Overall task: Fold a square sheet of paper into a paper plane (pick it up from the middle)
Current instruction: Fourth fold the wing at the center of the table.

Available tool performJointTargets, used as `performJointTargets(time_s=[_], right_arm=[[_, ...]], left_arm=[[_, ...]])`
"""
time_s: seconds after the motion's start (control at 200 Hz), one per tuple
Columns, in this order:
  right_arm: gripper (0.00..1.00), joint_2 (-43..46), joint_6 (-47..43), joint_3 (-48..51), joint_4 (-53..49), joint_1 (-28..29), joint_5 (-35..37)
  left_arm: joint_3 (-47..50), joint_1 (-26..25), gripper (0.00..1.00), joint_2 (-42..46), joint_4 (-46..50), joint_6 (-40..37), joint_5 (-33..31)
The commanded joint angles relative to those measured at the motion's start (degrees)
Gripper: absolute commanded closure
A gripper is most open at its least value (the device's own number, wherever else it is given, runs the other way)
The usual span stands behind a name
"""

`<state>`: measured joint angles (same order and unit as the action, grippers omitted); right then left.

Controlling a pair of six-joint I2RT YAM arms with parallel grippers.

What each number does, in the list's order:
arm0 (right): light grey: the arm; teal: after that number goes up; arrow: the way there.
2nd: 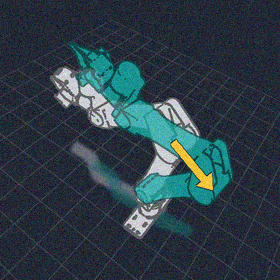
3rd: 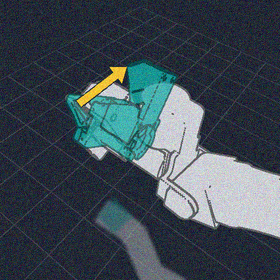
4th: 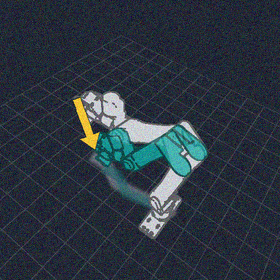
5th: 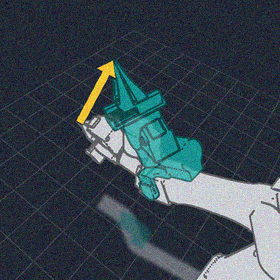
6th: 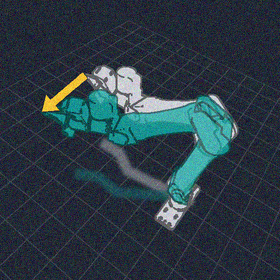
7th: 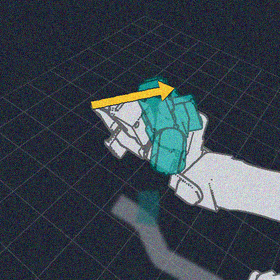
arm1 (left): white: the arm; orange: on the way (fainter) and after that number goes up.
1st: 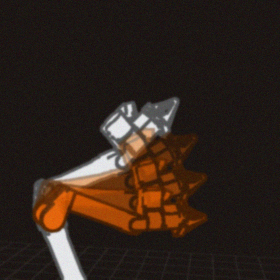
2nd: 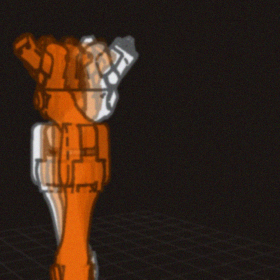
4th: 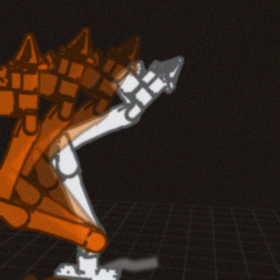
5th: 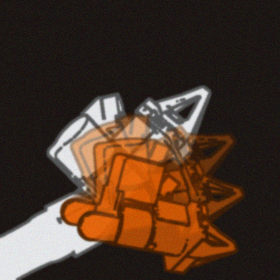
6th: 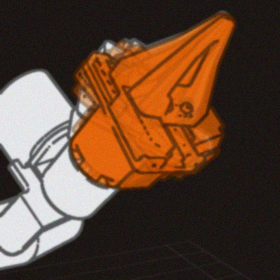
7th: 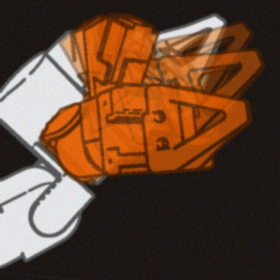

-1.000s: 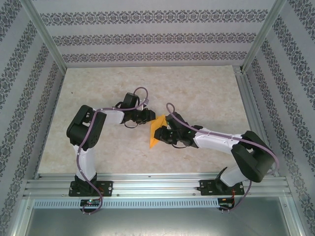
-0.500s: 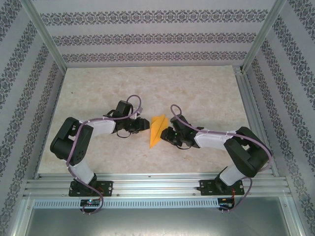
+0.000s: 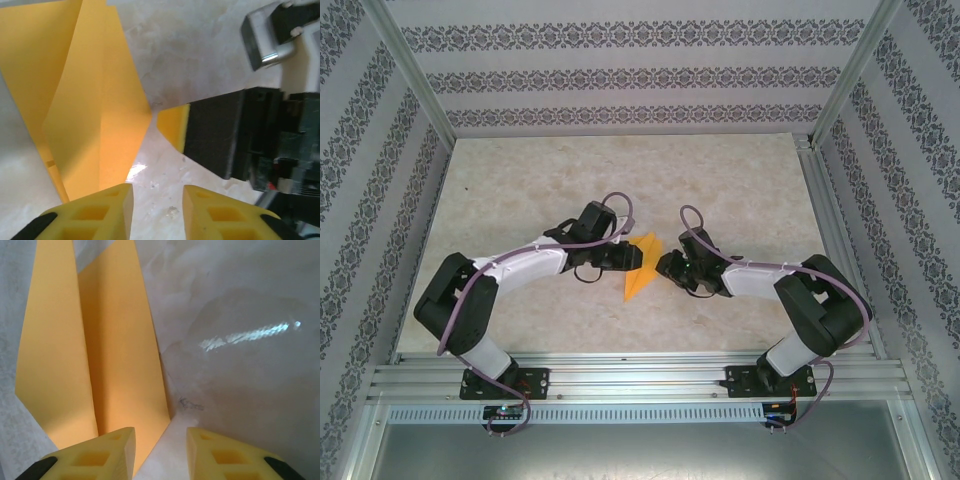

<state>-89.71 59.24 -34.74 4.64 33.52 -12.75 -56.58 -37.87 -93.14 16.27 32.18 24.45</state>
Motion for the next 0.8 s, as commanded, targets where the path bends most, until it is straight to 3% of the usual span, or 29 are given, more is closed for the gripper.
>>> performJointTargets(time_s=[0.0, 0.06, 0.27, 0.505, 0.794], right_arm=[[0.68, 2.64, -1.12, 1.64, 1.62, -1.72, -1.07], [0.68, 3.52, -1.59, 2.26, 1.34, -2.68, -1.36], [0.68, 6.41, -2.67, 4.5, 1.31, -5.36, -2.43], [0.68, 7.25, -3.84, 4.81, 0.61, -6.05, -3.79], [0.68, 6.83, -3.86, 5.13, 1.41, -6.01, -5.08]], left_arm=[[-4.84, -4.05, 0.65, -3.2, 12.11, -5.96, -14.78], [-7.53, -6.26, 0.65, -5.15, 16.07, -6.8, -20.78], [-14.39, -11.77, 0.65, -11.32, 23.66, -7.43, -32.4], [-20.12, -15.36, 0.67, -19.3, 28.29, -6.73, -39.44], [-22.92, -17.27, 0.65, -21.29, 31.32, -7.17, -46.0]])
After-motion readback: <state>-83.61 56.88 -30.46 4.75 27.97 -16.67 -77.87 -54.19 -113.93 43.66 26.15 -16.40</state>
